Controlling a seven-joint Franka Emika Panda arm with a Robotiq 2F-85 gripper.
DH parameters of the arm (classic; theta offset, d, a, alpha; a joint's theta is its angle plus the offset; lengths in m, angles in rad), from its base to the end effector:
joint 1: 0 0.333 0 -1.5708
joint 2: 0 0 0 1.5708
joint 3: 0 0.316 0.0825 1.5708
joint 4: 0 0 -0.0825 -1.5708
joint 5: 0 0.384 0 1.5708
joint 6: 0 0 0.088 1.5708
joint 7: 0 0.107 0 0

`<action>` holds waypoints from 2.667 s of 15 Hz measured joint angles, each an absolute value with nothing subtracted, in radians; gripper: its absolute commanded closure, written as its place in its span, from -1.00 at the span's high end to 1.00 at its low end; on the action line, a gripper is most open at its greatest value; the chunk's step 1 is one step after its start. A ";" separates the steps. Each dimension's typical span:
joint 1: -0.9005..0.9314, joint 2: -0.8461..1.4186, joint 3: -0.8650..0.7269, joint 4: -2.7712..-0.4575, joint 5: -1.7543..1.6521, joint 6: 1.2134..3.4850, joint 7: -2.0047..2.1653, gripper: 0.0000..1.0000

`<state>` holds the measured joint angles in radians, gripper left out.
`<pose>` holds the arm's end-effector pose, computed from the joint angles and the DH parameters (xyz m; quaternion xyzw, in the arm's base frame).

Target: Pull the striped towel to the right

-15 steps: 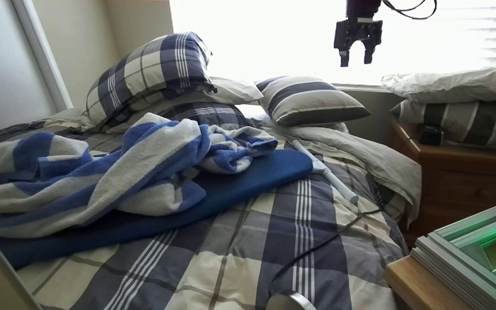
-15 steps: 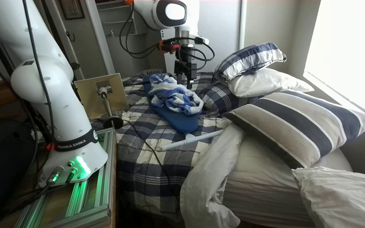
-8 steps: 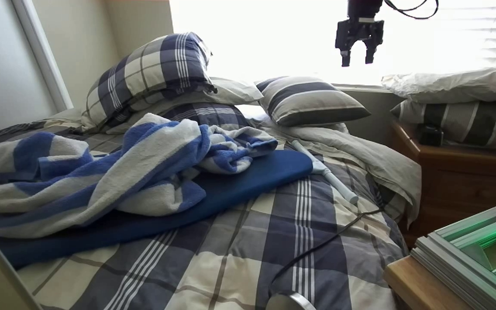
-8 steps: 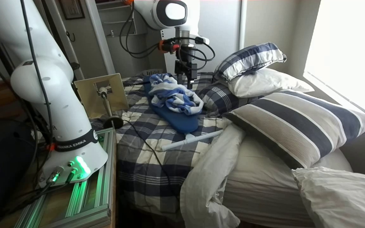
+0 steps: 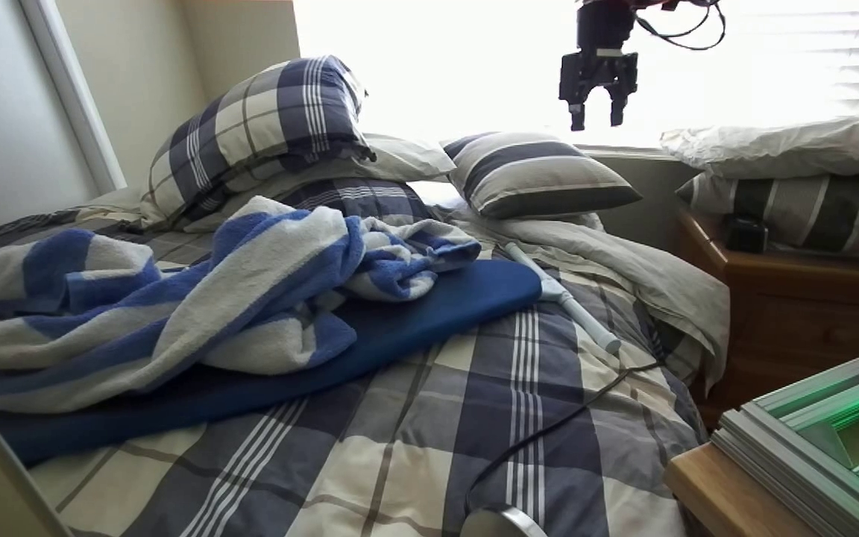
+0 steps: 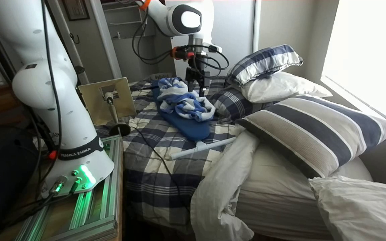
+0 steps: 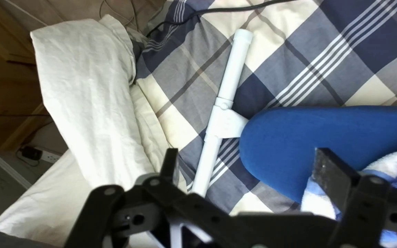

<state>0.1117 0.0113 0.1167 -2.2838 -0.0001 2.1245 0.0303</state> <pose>0.4840 0.1125 0.3350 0.9915 0.0986 -0.0845 0.0104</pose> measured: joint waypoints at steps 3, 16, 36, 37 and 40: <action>0.146 0.124 0.150 -2.197 0.000 2.131 0.038 1.00; 0.223 0.425 0.163 -1.990 0.018 2.269 0.302 1.00; -0.010 0.731 0.410 -1.978 0.450 2.649 -0.161 0.47; -0.025 0.745 0.422 -1.976 0.461 2.649 -0.176 0.36; -0.069 0.778 0.460 -1.965 0.485 2.649 -0.218 -0.12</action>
<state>-0.0687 0.7785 0.4605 -1.9645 0.4854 2.6487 -0.2179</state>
